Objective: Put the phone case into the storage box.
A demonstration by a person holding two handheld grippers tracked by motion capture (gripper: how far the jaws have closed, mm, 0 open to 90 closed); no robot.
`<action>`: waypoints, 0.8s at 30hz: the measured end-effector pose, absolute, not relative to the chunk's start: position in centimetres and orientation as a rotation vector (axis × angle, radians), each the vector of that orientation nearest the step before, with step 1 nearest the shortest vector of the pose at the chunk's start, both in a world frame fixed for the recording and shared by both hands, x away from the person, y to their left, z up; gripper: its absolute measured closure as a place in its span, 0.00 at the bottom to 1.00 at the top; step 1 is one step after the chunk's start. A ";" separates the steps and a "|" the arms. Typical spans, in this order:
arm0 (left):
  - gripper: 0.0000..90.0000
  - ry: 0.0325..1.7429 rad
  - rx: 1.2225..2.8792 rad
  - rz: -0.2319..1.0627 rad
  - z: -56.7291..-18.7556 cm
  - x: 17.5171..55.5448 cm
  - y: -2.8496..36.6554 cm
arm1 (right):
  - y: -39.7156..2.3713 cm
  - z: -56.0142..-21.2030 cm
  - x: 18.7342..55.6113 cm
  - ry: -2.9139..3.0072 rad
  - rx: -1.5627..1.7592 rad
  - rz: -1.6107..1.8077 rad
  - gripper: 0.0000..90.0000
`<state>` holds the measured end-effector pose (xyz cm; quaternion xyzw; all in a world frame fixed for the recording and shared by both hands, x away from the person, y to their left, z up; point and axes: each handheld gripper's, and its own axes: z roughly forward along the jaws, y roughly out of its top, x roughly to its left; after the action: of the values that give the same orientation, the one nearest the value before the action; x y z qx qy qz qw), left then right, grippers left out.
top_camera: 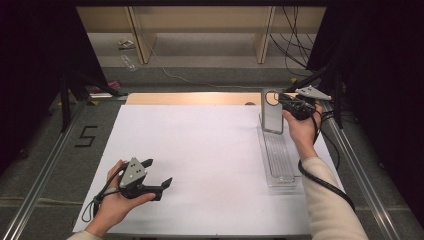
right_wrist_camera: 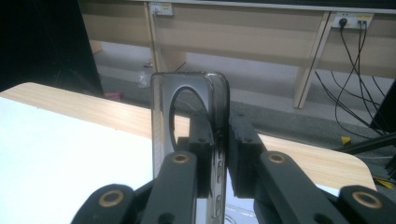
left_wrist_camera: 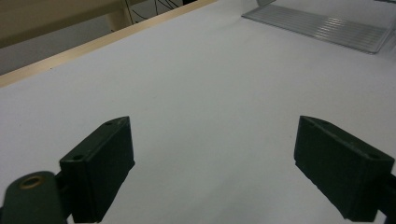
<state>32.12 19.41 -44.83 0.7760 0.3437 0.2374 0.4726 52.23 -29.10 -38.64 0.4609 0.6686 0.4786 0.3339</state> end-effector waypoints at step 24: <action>0.13 0.841 1.896 0.582 -44.8 32.1 19.4 | -29.1 -39.5 52.6 1.774 1.218 1.244 0.91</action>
<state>32.14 19.43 -44.80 0.7750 0.3440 0.2379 0.4738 52.59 -29.10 -39.51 0.4639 0.6757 0.4739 0.3219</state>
